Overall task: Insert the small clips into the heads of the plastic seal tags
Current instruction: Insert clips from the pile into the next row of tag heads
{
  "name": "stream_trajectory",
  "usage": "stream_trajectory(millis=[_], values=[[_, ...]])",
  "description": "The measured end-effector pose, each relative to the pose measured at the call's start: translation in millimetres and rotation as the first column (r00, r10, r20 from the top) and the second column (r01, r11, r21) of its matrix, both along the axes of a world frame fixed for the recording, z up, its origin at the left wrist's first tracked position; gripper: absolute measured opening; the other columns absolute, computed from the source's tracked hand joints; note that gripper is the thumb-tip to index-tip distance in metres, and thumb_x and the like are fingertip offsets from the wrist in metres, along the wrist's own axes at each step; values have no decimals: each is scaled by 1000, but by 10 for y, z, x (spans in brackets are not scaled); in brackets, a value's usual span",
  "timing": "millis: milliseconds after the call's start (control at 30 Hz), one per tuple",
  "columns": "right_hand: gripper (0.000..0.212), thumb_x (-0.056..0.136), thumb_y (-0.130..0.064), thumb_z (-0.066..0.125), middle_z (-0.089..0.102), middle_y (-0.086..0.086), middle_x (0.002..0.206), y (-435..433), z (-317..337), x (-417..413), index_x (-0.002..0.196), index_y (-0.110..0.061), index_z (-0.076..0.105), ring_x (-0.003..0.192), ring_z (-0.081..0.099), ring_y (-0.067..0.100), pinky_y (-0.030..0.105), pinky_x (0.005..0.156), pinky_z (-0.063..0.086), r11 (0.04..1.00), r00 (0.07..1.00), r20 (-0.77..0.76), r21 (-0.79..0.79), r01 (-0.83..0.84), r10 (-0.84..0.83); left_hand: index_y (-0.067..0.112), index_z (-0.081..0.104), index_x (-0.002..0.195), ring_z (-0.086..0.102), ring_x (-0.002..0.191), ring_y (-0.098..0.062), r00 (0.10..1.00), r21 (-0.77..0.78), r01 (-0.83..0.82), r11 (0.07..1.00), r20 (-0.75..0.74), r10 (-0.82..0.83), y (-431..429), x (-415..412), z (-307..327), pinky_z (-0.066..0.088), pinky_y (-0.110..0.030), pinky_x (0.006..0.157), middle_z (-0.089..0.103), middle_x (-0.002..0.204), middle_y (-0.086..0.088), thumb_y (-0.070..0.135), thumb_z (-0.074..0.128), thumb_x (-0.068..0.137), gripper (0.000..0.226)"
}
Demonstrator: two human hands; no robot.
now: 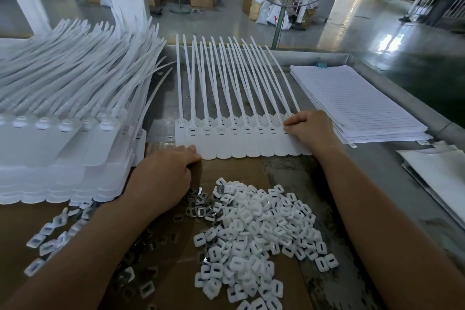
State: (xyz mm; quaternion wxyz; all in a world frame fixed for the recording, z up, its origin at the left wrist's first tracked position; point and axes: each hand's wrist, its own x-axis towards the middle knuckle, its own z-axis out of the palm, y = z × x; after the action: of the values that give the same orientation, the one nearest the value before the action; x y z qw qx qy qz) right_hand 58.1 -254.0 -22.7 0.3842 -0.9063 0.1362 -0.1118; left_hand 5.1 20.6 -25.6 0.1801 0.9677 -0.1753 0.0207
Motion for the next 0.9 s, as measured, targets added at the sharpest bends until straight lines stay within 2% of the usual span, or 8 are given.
stream_trajectory(millis=[133,233,367,467,600,700,767,900], values=[[26,79,-9,67,57,-14,78,-10,14,36,64,-30,63,72,48,-2,15,68,36,1000,1000,-24,15,5,-4,28,43,134,32,132,-7,1000,2,-10,1000,1,10,0,-1,2,24,-24,107,34,144,14,9,39,91,47],[29,76,-5,68,57,-16,71,-16,40,83,59,-28,63,70,50,-1,13,58,34,999,998,-60,40,31,-29,27,42,134,32,133,-9,1000,10,-4,1000,-13,4,-4,8,-1,24,-26,108,34,144,13,9,39,91,46],[30,73,-1,70,60,-11,68,-1,82,133,56,-25,64,69,53,3,19,63,43,996,993,-106,61,67,-60,27,43,134,32,133,-10,1000,9,-7,1000,-12,7,-2,5,-8,26,-28,108,35,144,13,9,39,91,46],[27,74,-3,70,59,-8,72,19,105,148,58,-23,64,69,52,4,24,74,47,997,989,-131,31,67,-63,26,44,133,33,133,-10,1000,1,-7,1000,-10,7,2,-1,-13,26,-27,107,36,144,13,9,39,91,46],[19,80,-3,64,58,-6,84,40,84,76,70,-19,66,73,52,3,12,63,40,998,995,-86,38,49,-45,25,46,133,31,133,-7,1000,-17,-8,1000,-1,8,14,-7,-19,23,-27,110,36,143,13,7,41,90,47],[11,86,-10,61,58,-5,94,46,51,-46,88,-19,67,79,51,5,16,69,37,1000,999,-41,-16,-13,12,25,46,132,31,133,-6,1000,-22,-7,1000,6,7,10,-2,-21,22,-24,109,36,143,14,6,40,89,47],[11,87,-13,60,58,-5,92,24,54,-146,91,-22,66,78,51,5,17,68,37,998,997,-53,-24,-59,58,25,46,133,31,133,-5,1000,-21,-7,1000,4,7,11,3,-20,22,-23,108,35,143,14,6,40,90,47],[11,85,-19,64,62,-8,89,-35,135,-398,93,-26,66,77,54,-3,10,60,33,977,975,-90,-52,-209,203,25,46,133,31,133,-6,1000,-16,-2,1000,5,2,17,6,-24,22,-23,108,36,143,14,8,39,90,46]])
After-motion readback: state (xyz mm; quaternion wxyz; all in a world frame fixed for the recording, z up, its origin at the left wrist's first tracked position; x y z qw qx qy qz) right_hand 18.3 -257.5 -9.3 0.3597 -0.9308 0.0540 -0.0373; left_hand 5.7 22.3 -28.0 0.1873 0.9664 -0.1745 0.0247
